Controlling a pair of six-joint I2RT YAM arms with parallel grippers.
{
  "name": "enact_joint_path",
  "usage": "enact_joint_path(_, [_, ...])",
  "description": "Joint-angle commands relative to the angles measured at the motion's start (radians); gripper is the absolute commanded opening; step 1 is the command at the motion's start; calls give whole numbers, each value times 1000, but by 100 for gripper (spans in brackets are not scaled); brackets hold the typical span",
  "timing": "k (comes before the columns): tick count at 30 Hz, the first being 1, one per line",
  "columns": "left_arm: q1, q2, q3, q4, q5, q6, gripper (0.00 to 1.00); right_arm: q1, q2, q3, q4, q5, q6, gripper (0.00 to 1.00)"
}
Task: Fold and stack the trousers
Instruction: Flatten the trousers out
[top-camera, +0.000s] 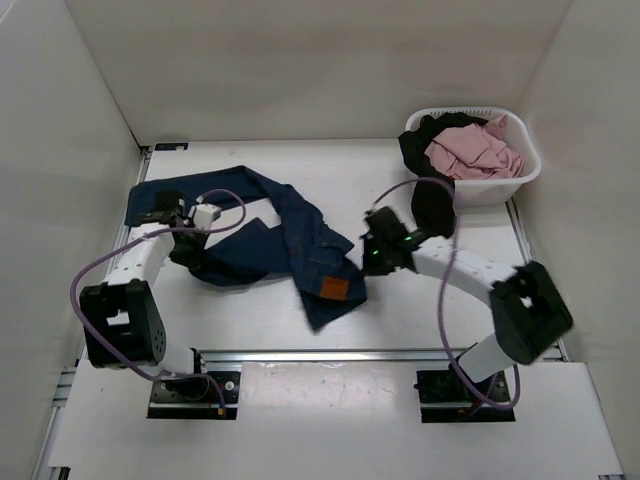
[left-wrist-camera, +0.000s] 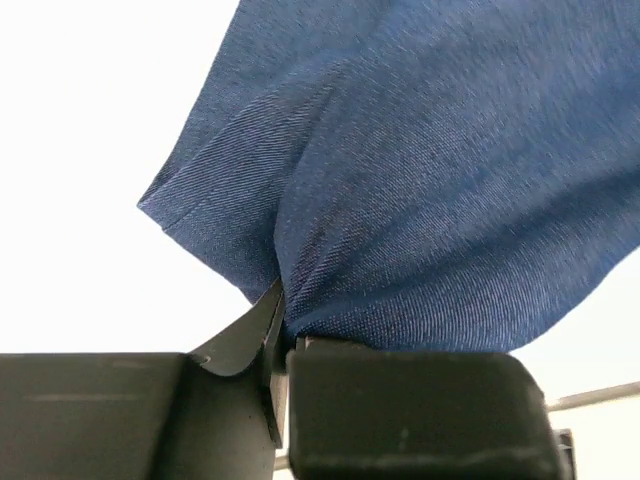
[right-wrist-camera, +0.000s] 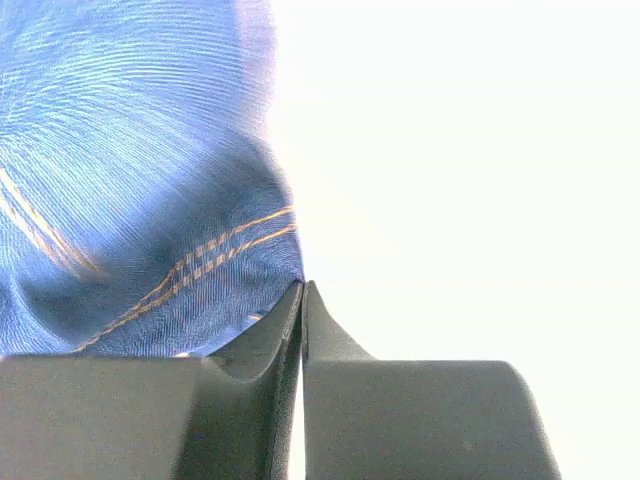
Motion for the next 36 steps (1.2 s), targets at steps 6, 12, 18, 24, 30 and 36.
enact_joint_path(6, [112,-178,-88,-107,-192,184,14,-382,-314,85,-413,129,-115,0])
enact_joint_path(12, [112,-289,-159,-242,-164,306,29,-631,-314,211,-551,154,-223,0])
enact_joint_path(18, [112,-395,-101,-412,-38,465,100,-720,-261,320,-592,-7,-230,73])
enact_joint_path(24, [141,-309,97,-131,7,267,100,-621,-337,214,-443,-145,-63,73])
enact_joint_path(30, [154,87,359,14,-64,-9,100,-456,-232,226,-467,-71,18,76])
enact_joint_path(36, [175,495,762,37,-191,-126,100,-424,-332,-37,-460,-142,131,81])
